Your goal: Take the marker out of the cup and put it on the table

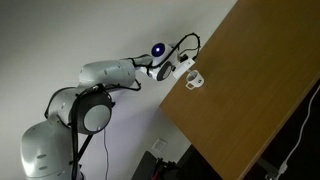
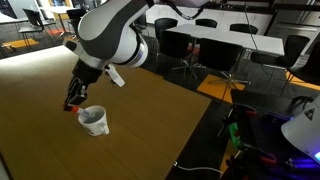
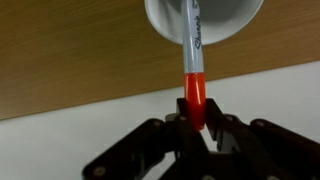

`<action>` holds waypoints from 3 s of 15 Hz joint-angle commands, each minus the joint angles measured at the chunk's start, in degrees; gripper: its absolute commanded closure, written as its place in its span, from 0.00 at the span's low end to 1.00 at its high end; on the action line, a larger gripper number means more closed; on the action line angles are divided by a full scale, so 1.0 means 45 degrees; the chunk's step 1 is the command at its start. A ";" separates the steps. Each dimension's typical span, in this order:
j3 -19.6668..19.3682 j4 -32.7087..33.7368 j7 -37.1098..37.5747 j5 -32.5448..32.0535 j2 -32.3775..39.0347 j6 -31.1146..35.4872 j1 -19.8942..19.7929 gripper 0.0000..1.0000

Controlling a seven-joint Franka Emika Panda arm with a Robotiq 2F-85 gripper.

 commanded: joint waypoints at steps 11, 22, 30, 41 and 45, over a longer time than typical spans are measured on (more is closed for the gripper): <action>0.2585 -0.5376 0.1029 0.0389 -0.4685 0.1165 -0.3599 0.94; -0.2704 -0.6438 0.4484 -0.0301 -0.6587 -0.2603 -0.0716 0.94; -0.5183 -0.5032 0.6622 -0.1760 -0.4798 -0.4731 0.1327 0.94; -0.5462 -0.1895 0.8141 -0.2733 -0.2030 -0.7709 0.1664 0.84; -0.5488 -0.1205 0.8429 -0.2805 -0.1757 -0.8300 0.1697 0.38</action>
